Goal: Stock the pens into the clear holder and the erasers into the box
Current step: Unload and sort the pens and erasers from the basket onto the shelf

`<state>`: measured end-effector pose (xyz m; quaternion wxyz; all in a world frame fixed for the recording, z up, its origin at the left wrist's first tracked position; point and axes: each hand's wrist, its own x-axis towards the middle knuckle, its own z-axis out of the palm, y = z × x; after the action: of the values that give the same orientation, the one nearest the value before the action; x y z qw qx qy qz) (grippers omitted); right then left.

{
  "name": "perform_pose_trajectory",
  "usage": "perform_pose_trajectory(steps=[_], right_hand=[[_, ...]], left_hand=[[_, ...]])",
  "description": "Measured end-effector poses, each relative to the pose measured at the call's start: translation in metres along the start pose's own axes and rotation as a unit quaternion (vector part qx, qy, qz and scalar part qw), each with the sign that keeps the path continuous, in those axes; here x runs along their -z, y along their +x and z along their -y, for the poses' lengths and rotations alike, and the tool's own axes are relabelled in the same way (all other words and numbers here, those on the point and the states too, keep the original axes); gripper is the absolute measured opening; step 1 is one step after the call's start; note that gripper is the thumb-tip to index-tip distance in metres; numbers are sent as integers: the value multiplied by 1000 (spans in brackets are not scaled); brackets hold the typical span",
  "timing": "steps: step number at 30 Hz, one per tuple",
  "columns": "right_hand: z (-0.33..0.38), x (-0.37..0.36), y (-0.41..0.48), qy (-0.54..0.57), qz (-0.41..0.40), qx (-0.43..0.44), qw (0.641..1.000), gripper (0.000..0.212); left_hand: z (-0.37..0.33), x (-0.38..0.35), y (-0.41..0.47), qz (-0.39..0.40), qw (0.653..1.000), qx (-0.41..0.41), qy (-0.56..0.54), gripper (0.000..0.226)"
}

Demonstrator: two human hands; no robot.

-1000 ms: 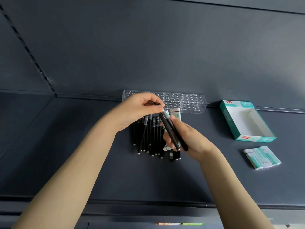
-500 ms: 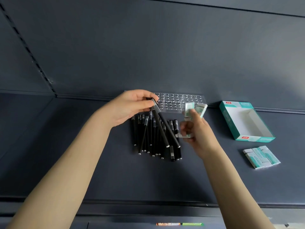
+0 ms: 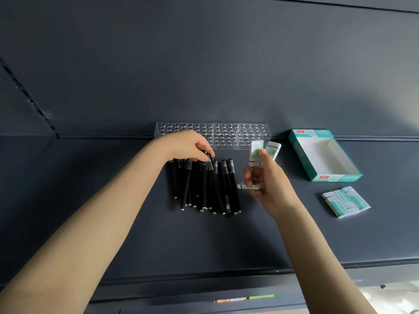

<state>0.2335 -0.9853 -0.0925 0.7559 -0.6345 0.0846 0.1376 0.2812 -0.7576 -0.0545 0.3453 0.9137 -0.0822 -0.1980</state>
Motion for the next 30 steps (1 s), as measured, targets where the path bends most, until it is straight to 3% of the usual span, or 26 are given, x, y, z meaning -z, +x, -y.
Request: perform_pose_trajectory(steps=[6,11,15,20,26,30], right_hand=[[-1,-8,-6,40,20,-8,999,31],[0,-14,-12,212,44,-24,976,23],[-2,-18,-19,330,67,-22,941,25],[-7,-24,-24,393,108,-19,913,26],[-9,-27,-32,400,115,-26,909,27],[0,-9,-42,366,61,-27,928,22]], left_hand=[[4,-10,2,-58,997,2,45,26],[3,-28,-20,-195,978,-65,36,25],[-6,-60,-50,-166,969,-178,-42,20],[-4,-73,-58,-174,961,-198,-81,20],[-5,-71,-54,-156,954,-237,-100,12],[-13,-79,-47,-151,953,-225,-137,5]])
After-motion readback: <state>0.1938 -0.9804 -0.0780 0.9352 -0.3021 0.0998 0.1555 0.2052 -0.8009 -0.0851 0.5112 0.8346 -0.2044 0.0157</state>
